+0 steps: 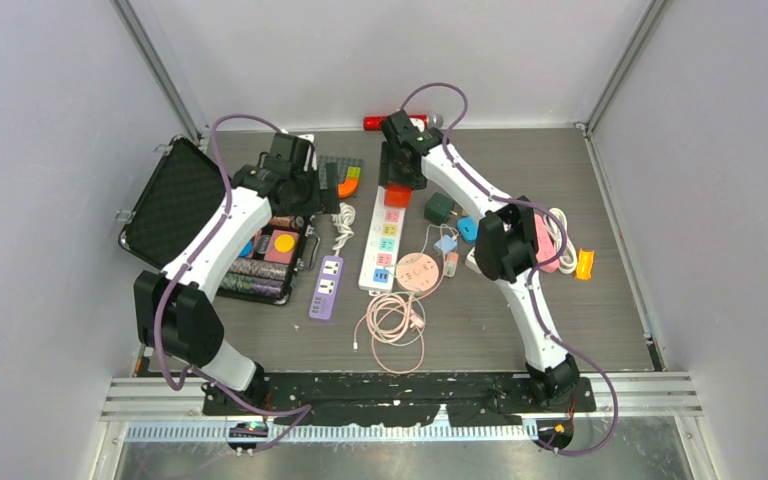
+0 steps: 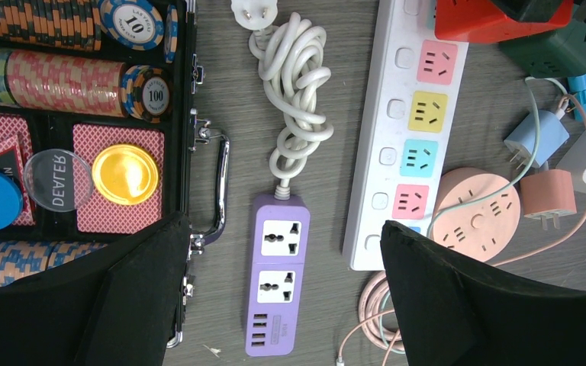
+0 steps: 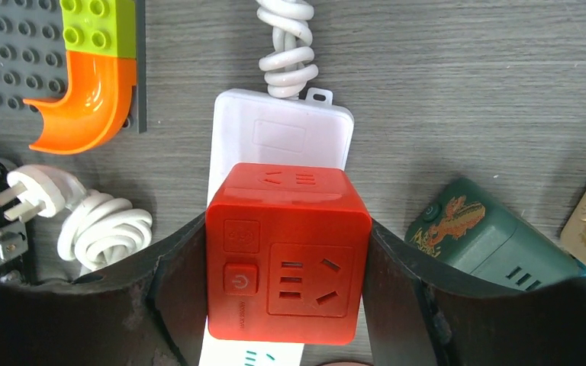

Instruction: Insert the plug

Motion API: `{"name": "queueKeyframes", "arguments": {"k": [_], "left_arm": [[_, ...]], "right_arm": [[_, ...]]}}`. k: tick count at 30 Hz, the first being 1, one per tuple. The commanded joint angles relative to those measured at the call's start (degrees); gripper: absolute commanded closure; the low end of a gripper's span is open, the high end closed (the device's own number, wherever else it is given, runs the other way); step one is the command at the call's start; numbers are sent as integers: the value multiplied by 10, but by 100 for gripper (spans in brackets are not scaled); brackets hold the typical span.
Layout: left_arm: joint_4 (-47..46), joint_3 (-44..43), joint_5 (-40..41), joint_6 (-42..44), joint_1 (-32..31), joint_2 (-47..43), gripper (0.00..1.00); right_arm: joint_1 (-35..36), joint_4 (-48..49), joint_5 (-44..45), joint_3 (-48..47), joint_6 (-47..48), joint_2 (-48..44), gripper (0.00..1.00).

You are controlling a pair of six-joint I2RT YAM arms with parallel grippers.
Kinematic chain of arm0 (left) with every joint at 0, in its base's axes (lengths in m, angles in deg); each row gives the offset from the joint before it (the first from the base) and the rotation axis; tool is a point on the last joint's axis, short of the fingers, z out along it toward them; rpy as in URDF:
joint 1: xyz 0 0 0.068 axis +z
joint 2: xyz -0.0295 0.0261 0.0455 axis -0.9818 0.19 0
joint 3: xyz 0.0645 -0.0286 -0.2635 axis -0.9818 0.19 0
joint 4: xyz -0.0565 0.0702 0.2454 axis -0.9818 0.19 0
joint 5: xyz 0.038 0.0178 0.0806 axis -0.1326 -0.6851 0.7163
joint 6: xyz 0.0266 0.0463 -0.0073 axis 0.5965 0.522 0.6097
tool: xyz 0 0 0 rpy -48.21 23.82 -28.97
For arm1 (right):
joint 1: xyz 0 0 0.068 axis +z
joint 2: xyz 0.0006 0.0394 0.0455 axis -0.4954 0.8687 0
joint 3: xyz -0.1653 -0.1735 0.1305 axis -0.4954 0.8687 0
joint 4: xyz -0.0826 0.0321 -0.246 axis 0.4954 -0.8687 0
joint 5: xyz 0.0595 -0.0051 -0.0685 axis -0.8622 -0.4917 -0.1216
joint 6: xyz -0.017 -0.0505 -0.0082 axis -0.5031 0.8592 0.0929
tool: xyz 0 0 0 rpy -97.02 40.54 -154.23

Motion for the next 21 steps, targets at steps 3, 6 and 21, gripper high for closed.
{"name": "queueKeyframes", "arguments": {"k": [3,6,21], "left_arm": [[-8,-2,6,-1,4,0,7],[-8,-1,7,-1,4,1,7],[-16,15,9,-2,4,-2,8]], "right_arm": [[9,-16,23,56,-55,26,95],[13,-12,34,78,-57,21,95],[42,100,135,250,-105,-102,95]]}}
